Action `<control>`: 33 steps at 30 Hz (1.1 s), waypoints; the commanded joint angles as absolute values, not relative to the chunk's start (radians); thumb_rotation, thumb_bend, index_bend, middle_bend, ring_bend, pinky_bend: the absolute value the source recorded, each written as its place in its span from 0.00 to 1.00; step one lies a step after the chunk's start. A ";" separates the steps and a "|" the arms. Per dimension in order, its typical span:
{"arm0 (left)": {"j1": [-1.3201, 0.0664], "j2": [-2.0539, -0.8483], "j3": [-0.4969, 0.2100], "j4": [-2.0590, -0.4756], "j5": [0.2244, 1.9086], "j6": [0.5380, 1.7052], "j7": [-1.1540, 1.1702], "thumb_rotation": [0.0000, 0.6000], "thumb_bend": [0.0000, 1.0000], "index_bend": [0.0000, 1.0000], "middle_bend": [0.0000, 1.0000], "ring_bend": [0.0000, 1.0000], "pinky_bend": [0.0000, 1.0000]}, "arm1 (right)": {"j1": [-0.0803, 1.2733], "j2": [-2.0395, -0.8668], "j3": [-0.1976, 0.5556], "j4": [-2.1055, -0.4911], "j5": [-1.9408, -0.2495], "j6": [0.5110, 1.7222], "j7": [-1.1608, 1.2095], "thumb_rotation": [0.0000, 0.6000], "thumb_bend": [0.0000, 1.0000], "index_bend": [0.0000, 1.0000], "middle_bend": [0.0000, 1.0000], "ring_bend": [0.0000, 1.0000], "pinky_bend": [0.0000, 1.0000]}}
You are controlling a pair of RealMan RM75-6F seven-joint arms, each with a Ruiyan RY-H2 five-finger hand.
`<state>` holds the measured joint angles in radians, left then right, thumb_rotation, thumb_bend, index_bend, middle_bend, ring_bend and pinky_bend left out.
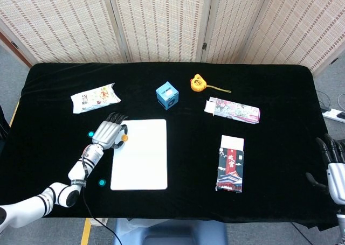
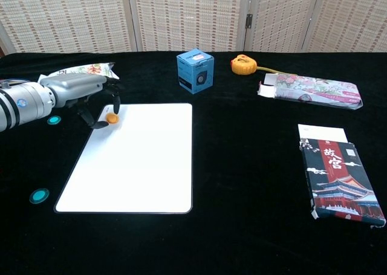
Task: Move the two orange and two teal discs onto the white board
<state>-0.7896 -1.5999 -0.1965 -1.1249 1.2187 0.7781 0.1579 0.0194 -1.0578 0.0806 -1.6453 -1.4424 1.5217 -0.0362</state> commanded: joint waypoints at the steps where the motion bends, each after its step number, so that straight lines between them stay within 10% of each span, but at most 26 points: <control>1: -0.792 -1.598 -0.191 -1.128 1.203 0.764 0.166 1.00 0.39 0.24 0.07 0.00 0.00 | 0.019 -1.058 0.081 -1.645 -1.442 1.522 -0.036 1.00 0.27 0.00 0.00 0.00 0.00; 33: -0.691 -1.593 -0.148 -0.899 1.193 0.792 -0.019 1.00 0.39 0.42 0.06 0.00 0.00 | 0.036 -1.044 0.089 -1.684 -1.466 1.520 -0.075 1.00 0.27 0.00 0.00 0.00 0.00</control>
